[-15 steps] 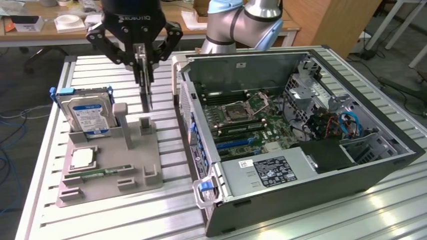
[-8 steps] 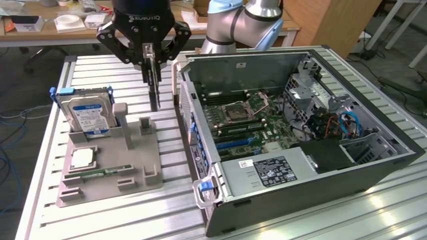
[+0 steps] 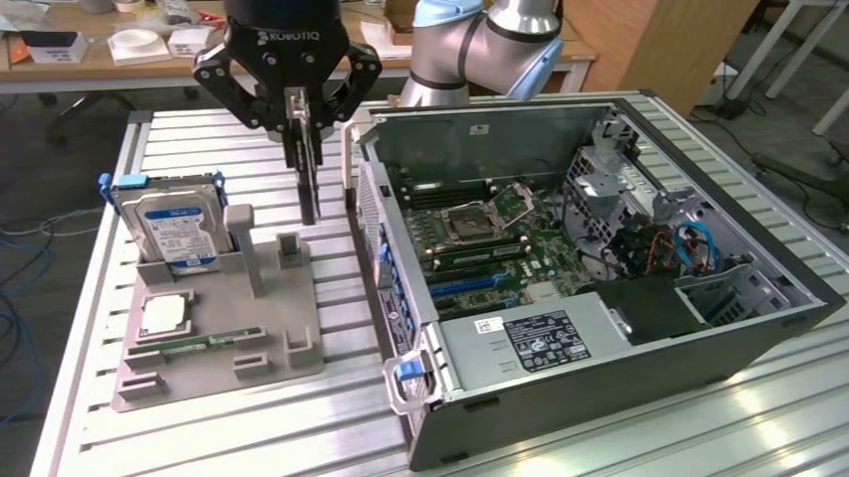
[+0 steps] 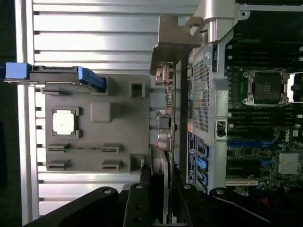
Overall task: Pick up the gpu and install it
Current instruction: 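Pick up the gpu and move the gpu toward the slot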
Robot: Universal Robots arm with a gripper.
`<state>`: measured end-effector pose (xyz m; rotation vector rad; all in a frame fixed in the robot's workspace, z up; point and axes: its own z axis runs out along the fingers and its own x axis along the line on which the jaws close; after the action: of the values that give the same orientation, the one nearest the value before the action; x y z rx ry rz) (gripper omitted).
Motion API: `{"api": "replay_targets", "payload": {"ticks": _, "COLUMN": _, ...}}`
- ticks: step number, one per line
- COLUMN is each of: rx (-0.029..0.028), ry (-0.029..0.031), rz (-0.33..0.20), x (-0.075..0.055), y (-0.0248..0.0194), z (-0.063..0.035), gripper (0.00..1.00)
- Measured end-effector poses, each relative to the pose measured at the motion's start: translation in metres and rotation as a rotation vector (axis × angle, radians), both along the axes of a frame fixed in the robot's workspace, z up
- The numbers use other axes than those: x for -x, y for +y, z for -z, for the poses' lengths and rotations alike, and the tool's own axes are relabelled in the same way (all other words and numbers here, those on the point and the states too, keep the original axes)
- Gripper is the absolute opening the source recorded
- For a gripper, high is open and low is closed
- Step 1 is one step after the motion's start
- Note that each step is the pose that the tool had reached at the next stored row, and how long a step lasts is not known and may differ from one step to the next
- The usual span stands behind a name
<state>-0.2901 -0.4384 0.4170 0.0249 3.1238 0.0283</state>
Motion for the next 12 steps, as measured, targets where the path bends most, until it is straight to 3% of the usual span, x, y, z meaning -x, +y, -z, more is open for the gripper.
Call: {"api": "replay_targets", "payload": {"ticks": 12, "rx": 0.0017, "ry": 0.0000, "rz": 0.000, "x": -0.0054, "y": 0.0000, "z": 0.0001, "gripper": 0.27}}
